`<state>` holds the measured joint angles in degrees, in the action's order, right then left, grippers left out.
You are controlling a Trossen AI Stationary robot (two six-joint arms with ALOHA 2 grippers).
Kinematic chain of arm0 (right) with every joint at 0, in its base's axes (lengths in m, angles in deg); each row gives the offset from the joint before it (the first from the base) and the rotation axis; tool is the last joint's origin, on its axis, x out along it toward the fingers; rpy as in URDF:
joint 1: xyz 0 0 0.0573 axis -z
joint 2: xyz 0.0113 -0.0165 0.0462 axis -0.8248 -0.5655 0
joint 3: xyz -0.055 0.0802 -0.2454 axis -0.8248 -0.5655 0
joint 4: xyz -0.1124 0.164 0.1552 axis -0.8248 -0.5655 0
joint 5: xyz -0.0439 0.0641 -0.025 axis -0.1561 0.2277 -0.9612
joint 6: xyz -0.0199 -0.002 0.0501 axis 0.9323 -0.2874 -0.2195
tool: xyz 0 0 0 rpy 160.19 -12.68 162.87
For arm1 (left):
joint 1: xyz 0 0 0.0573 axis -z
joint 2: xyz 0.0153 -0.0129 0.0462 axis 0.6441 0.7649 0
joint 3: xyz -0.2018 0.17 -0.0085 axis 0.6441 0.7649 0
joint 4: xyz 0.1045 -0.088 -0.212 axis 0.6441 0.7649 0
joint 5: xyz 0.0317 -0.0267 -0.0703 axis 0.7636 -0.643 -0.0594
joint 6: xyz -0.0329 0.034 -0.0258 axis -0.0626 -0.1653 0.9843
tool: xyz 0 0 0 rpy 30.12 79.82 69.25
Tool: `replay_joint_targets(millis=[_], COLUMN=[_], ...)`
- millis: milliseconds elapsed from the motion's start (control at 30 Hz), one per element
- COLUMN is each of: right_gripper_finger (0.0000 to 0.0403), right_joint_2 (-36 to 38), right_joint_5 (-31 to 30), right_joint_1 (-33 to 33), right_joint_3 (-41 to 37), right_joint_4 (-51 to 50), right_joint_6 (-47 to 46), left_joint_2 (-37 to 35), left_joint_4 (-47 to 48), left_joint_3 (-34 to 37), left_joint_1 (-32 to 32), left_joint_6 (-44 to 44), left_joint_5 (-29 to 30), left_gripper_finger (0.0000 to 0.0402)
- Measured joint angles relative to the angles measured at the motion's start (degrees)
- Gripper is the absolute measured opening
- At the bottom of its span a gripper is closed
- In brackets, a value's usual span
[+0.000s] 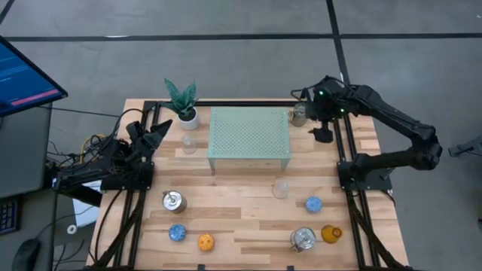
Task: Pick & Place candle stick holders
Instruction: Put the top silver scented candle on the shelf
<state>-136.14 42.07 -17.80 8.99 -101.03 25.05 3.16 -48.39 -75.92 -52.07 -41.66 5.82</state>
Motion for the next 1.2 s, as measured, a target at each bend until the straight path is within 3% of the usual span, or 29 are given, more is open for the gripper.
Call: replay_joint_targets(millis=[233, 433, 767, 1200], right_gripper_finger=[0.0374, 0.0374, 0.0374, 0.0374], right_joint_2=[-3.12, -10.5, -17.7, -17.84], right_joint_5=[1.96, 4.46, 4.23, 5.92], right_joint_1=[9.97, 15.36, 17.55, 20.06], right_joint_3=[-7.89, -8.72, -8.67, -8.65], right_joint_4=[13.58, 20.43, 25.8, 28.47], right_joint_6=[1.96, 2.35, 2.95, 1.58], left_joint_2=[0.0, 0.0, 0.0, 0.07], left_joint_4=[0.0, -0.02, -0.04, -0.02], left_joint_3=[0.0, 0.0, 0.0, 0.0], left_joint_1=[0.02, 0.0, 0.01, 0.02], left_joint_6=[-0.03, 0.12, 0.14, -0.07], left_joint_5=[0.0, 0.05, 0.85, 0.85], left_gripper_finger=[0.0337, 0.0337, 0.0337, 0.0337])
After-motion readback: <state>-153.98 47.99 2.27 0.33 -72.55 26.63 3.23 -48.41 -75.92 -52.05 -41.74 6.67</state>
